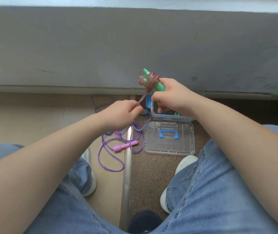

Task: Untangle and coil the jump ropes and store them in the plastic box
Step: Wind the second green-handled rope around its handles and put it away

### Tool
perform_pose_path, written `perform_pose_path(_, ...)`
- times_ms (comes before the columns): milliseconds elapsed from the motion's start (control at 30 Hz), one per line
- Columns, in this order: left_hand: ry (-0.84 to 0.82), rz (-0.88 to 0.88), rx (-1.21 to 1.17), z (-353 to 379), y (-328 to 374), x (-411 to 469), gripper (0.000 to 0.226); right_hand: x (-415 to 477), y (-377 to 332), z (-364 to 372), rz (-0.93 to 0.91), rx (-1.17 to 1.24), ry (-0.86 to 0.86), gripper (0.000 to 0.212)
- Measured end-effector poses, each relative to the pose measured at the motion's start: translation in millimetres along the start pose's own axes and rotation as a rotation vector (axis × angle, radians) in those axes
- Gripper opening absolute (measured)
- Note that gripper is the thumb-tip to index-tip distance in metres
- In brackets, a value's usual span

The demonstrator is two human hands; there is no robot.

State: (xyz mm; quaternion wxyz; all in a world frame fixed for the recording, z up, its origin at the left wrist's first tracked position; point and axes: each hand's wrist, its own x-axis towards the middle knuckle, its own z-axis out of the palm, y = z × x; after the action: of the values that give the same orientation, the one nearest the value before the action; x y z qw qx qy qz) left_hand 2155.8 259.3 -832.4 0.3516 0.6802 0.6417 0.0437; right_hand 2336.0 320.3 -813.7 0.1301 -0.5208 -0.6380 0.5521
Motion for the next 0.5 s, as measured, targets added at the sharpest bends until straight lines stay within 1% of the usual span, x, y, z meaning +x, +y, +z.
perform_pose_path(100, 0.091, 0.054, 0.102, 5, 3, 0, 0.032, 5, 5, 1, 0.032, -0.162, 0.108, 0.023)
perform_pose_path(167, 0.158, 0.106, 0.198, 5, 2, 2, 0.032, 10, 12, 0, 0.040, -0.236, 0.134, 0.023)
perform_pose_path(233, 0.167, 0.140, 0.250, 5, 1, 2, 0.036, 13, 16, -2, 0.031, -0.373, 0.166, 0.023)
perform_pose_path(300, 0.121, 0.141, 0.249, 4, 2, 0, 0.037, 14, 17, -4, 0.027, -0.437, 0.193, 0.021)
perform_pose_path(333, 0.106, 0.163, 0.280, 4, 3, -2, 0.036, 13, 18, -4, 0.027, -0.473, 0.190, 0.021)
perform_pose_path(400, 0.119, 0.289, 0.439, 3, 8, -5, 0.035, 11, 21, -1, 0.036, -0.604, 0.148, 0.021)
perform_pose_path(467, 0.166, 0.472, 0.552, 1, 12, -8, 0.035, 5, 23, 8, 0.052, -0.716, 0.033, 0.016)
perform_pose_path(500, 0.197, 0.563, 0.563, -1, 13, -8, 0.041, 1, 23, 13, 0.029, -0.780, -0.044, 0.014)
